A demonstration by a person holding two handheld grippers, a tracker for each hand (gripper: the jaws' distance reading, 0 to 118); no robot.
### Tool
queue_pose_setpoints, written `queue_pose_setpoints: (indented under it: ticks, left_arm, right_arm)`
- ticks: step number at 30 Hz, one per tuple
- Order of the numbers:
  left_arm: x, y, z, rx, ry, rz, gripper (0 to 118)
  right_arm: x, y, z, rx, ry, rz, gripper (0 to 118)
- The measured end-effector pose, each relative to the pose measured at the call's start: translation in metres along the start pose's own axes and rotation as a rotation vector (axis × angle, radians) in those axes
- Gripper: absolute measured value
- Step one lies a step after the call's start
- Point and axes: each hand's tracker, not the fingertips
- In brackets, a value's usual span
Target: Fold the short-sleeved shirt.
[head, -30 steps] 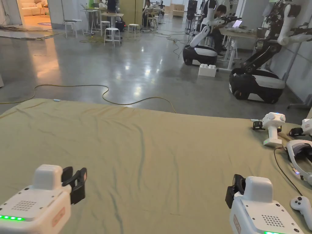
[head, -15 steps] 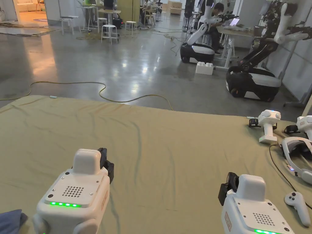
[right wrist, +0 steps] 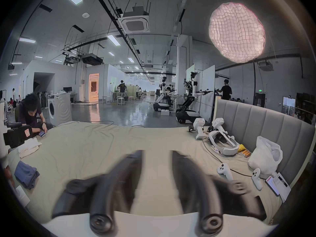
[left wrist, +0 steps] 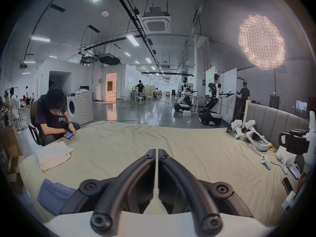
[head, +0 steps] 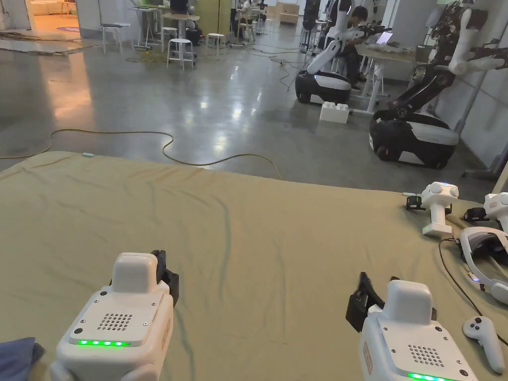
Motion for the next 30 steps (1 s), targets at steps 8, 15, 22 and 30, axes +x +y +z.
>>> queue_pose_setpoints:
  ticks: [8, 15, 22, 30]
  left_arm:
    - [-0.013, 0.000, -0.003, -0.018, -0.025, 0.055, 71]
    - [-0.023, 0.005, 0.005, 0.101, -0.088, 0.132, 93]
    - [-0.023, 0.004, 0.000, 0.106, -0.117, 0.111, 93]
    - [-0.017, 0.002, -0.004, 0.055, -0.076, 0.038, 93]
  right_arm:
    - [0.002, 0.002, -0.003, 0.010, -0.004, 0.000, 103]
    - [0.007, 0.002, -0.004, 0.015, -0.022, -0.026, 115]
    - [0.011, 0.005, -0.007, 0.004, -0.002, -0.041, 115]
    - [0.010, 0.011, -0.017, -0.044, -0.066, -0.087, 115]
